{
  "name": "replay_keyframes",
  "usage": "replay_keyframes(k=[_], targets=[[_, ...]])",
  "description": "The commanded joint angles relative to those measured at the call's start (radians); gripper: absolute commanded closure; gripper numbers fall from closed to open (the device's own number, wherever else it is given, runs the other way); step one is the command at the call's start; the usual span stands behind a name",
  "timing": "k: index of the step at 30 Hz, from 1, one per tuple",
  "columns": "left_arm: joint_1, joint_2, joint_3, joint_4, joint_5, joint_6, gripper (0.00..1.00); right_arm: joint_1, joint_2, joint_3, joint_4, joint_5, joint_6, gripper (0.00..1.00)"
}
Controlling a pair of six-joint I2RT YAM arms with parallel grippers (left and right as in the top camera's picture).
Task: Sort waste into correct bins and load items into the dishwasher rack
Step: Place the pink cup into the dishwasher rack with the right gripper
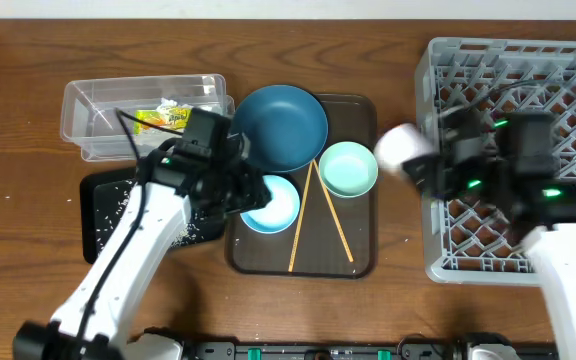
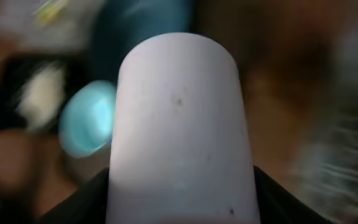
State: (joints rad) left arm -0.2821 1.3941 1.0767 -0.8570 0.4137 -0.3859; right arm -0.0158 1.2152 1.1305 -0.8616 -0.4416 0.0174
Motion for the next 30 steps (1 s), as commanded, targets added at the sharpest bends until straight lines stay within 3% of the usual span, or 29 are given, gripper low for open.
replay_keyframes(k=[1, 12, 18, 24, 26, 27, 28, 30], targets=[[0.005, -0.069, 0.012, -0.019, -0.217, 0.034, 0.48, -0.127, -0.016, 0.106, -0.060, 0.236, 0.041, 0.99], [0.005, -0.134, 0.012, -0.026, -0.243, 0.034, 0.46, -0.571, 0.094, 0.205, -0.201, 0.425, 0.141, 0.99], [0.005, -0.134, 0.012, -0.025, -0.243, 0.034, 0.46, -0.691, 0.198, 0.205, -0.227, 0.446, 0.169, 0.99], [0.005, -0.134, 0.012, -0.025, -0.243, 0.034, 0.43, -0.717, 0.312, 0.205, -0.220, 0.445, 0.169, 0.97], [0.005, -0.134, 0.012, -0.025, -0.243, 0.034, 0.43, -0.717, 0.352, 0.204, -0.224, 0.445, 0.169, 0.86], [0.005, -0.134, 0.012, -0.025, -0.243, 0.034, 0.42, -0.717, 0.368, 0.204, -0.225, 0.445, 0.169, 0.74], [0.005, -0.134, 0.012, -0.026, -0.243, 0.034, 0.42, -0.717, 0.389, 0.204, -0.224, 0.442, 0.170, 0.51], [0.005, -0.134, 0.012, -0.025, -0.243, 0.034, 0.42, -0.717, 0.408, 0.204, -0.220, 0.408, 0.169, 0.31]])
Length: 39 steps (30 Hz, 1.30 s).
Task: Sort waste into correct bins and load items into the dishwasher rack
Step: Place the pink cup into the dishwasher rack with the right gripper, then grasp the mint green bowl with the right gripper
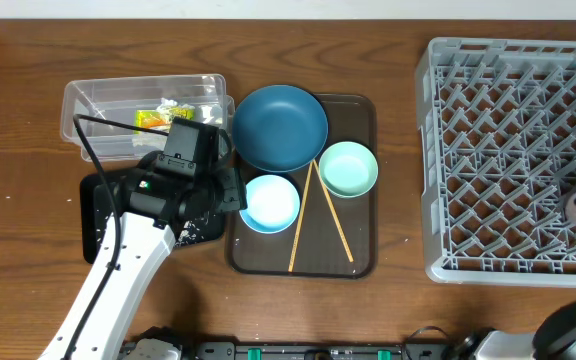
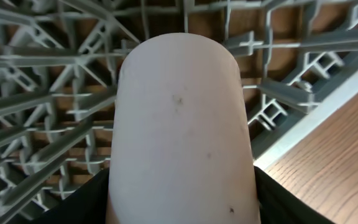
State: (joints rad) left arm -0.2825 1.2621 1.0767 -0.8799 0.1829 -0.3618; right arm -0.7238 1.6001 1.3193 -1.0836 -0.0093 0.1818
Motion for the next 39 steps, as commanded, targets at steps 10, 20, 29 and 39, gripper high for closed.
replay_keyframes(k=[10, 20, 29, 39], targets=[[0.005, -0.002, 0.012, -0.002, -0.013, 0.010, 0.40, -0.007, -0.006, 0.017, 0.013, -0.285, -0.021, 0.10], [0.005, -0.002, 0.012, -0.002, -0.013, 0.010, 0.37, 0.233, -0.202, 0.019, 0.101, -0.443, -0.104, 0.20], [0.005, -0.002, 0.012, -0.002, -0.013, 0.010, 0.36, 0.708, -0.158, 0.018, 0.177, -0.269, -0.127, 0.25], [0.005, -0.002, 0.007, -0.002, -0.013, 0.010, 0.36, 0.985, 0.089, 0.018, 0.220, -0.170, -0.015, 0.41]])
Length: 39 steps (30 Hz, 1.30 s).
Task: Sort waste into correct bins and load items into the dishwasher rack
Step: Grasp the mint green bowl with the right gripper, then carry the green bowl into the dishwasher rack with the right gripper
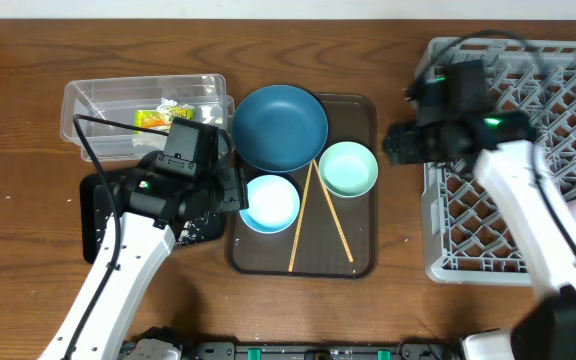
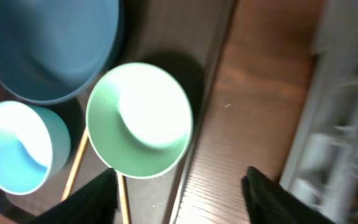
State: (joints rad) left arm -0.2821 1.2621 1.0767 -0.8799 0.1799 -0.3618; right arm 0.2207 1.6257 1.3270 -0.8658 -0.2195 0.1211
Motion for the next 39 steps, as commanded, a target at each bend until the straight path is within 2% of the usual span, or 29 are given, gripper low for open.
replay_keyframes(k=[1, 2, 7, 10, 12, 15, 16, 23, 28, 31, 34, 39], targets=[[0.005, -0.002, 0.007, -0.002, -0.010, 0.010, 0.36, 0.050, 0.089, 0.011, 0.005, 0.040, 0.058, 0.41], [0.005, -0.002, 0.007, -0.002, -0.010, 0.010, 0.36, 0.060, 0.120, 0.011, 0.010, 0.040, 0.067, 0.42], [0.005, -0.002, 0.007, -0.002, -0.010, 0.010, 0.36, 0.085, 0.236, 0.011, 0.017, 0.040, 0.092, 0.65], [0.005, -0.002, 0.007, -0.002, -0.010, 0.010, 0.36, 0.085, 0.276, 0.011, 0.023, 0.040, 0.093, 0.67], [0.005, -0.002, 0.007, -0.002, -0.010, 0.010, 0.36, 0.084, 0.287, 0.011, 0.029, 0.040, 0.093, 0.74], [0.005, -0.002, 0.007, -0.002, -0.010, 0.010, 0.36, 0.080, 0.285, 0.012, 0.039, 0.051, 0.104, 0.96], [0.005, -0.002, 0.007, -0.002, -0.010, 0.010, 0.36, 0.079, 0.282, 0.014, 0.040, 0.051, 0.105, 0.99], [0.005, -0.002, 0.007, -0.002, -0.010, 0.010, 0.36, 0.031, 0.201, 0.090, -0.015, 0.068, 0.102, 0.99], [0.005, -0.002, 0.007, -0.002, -0.010, 0.010, 0.36, -0.050, 0.049, 0.159, -0.050, 0.196, 0.060, 0.99], [0.005, -0.002, 0.007, -0.002, -0.010, 0.010, 0.36, -0.098, -0.057, 0.166, -0.029, 0.382, 0.017, 0.99], [0.005, -0.002, 0.007, -0.002, -0.010, 0.010, 0.36, -0.151, -0.133, 0.165, 0.003, 0.677, 0.008, 0.99], [0.005, -0.002, 0.007, -0.002, -0.010, 0.010, 0.36, -0.242, -0.158, 0.165, 0.056, 1.065, 0.009, 0.99]])
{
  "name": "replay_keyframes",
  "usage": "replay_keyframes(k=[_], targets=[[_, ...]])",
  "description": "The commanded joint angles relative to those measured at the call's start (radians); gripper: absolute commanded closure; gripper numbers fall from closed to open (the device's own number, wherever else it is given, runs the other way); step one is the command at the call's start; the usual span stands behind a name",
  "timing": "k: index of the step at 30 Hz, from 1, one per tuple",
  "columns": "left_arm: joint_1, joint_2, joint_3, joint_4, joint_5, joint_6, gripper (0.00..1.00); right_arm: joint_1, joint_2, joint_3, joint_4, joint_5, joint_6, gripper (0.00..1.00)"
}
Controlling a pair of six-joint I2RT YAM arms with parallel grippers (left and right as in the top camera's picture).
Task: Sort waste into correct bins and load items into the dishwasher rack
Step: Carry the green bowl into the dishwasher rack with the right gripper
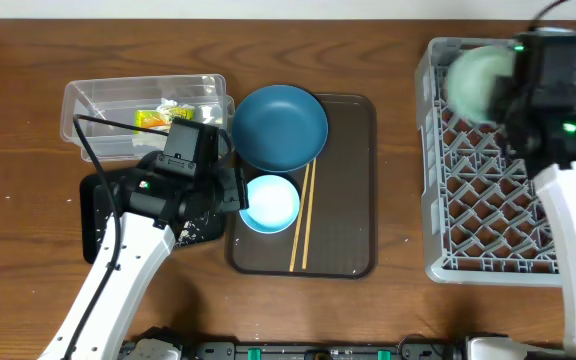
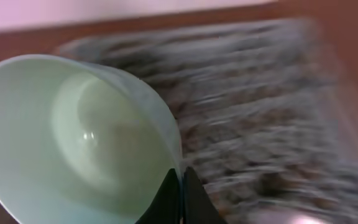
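Note:
My right gripper [image 2: 180,180] is shut on the rim of a pale green bowl [image 2: 79,143], tilted with its hollow toward the camera. Overhead, the green bowl [image 1: 476,78] hangs blurred over the far left corner of the grey dishwasher rack [image 1: 488,250], with the right gripper [image 1: 504,86] at its edge. A dark blue bowl [image 1: 280,125], a light blue bowl [image 1: 271,201] and two chopsticks [image 1: 302,215] lie on the brown tray [image 1: 353,200]. My left gripper [image 1: 236,190] sits at the light blue bowl's left rim; its jaws are hidden.
A clear plastic box [image 1: 143,112] holding a yellow wrapper [image 1: 156,118] stands at the back left. A black tray [image 1: 96,215] with white crumbs lies under the left arm. Bare wooden table [image 1: 398,180] separates the brown tray from the rack.
My right gripper was open above the green bowl on the tray; now it is shut on that bowl over the rack. The chopsticks, splayed before, lie parallel. The left arm has not moved.
My right gripper first carried a white cup between the tray and the rack, then held it over the rack's near right part. Later the cup lay in the rack and the gripper hung open over the green bowl. Now the green bowl is held above the rack.

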State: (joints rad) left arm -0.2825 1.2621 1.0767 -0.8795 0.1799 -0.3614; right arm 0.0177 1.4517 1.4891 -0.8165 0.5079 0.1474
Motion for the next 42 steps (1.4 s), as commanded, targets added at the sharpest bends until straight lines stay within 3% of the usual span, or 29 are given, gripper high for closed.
replay_keyframes(k=[1, 15, 21, 30, 42], targets=[[0.005, -0.002, 0.007, -0.002, -0.010, 0.010, 0.36, -0.060, 0.021, 0.002, 0.016, 0.385, -0.016, 0.99], [0.005, -0.002, 0.007, -0.002, -0.009, 0.010, 0.36, -0.327, 0.230, 0.002, 0.190, 0.496, -0.040, 0.99], [0.005, -0.002, 0.007, -0.003, -0.009, 0.009, 0.36, -0.393, 0.358, 0.002, 0.310, 0.585, -0.161, 0.99], [0.005, -0.002, 0.007, -0.003, -0.009, 0.009, 0.36, -0.409, 0.480, 0.002, 0.484, 0.596, -0.301, 0.99], [0.005, -0.002, 0.007, -0.002, -0.009, 0.009, 0.36, -0.396, 0.569, 0.001, 0.492, 0.607, -0.298, 0.99]])
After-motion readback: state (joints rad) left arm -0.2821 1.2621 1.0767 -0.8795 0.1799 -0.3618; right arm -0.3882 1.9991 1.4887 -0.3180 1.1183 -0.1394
